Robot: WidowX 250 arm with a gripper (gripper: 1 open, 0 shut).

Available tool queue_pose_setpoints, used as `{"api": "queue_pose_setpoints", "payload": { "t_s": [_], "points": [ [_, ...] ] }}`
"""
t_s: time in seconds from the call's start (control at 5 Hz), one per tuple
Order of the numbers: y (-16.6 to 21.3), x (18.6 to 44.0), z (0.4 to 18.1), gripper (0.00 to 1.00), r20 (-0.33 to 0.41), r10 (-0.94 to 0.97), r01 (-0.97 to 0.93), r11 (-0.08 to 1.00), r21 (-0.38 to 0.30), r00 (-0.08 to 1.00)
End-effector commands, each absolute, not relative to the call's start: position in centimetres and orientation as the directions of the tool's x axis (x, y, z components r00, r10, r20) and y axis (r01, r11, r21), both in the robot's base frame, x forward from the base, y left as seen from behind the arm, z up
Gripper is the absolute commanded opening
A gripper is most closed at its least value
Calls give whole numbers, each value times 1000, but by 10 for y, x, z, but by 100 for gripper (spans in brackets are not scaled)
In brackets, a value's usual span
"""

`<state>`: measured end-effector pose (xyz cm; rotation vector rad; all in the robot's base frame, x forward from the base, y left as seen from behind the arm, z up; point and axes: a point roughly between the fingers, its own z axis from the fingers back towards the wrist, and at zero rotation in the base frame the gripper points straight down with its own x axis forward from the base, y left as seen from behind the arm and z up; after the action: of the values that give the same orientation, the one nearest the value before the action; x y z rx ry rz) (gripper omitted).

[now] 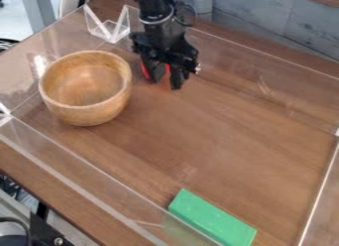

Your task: Move the red fruit to the right

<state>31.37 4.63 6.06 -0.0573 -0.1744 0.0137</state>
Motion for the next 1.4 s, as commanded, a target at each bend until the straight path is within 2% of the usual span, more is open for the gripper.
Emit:
{"api": "queue_pose_setpoints", "payload": {
  "t_s": [0.0,0.2,0.6,0.8,1.0,1.2],
  "points": [
    [52,327,79,0,227,43,-31,998,-58,973],
    [60,337,80,100,231,59,-48,997,-55,971],
    [52,334,69,100,205,144,-137,989,-49,968],
    [55,342,60,100,194,172,-166,985,-43,966],
    [33,348,59,100,197,163,-157,986,-49,967],
    [44,342,60,100,216,244,-239,970,-48,946]
  ]
}}
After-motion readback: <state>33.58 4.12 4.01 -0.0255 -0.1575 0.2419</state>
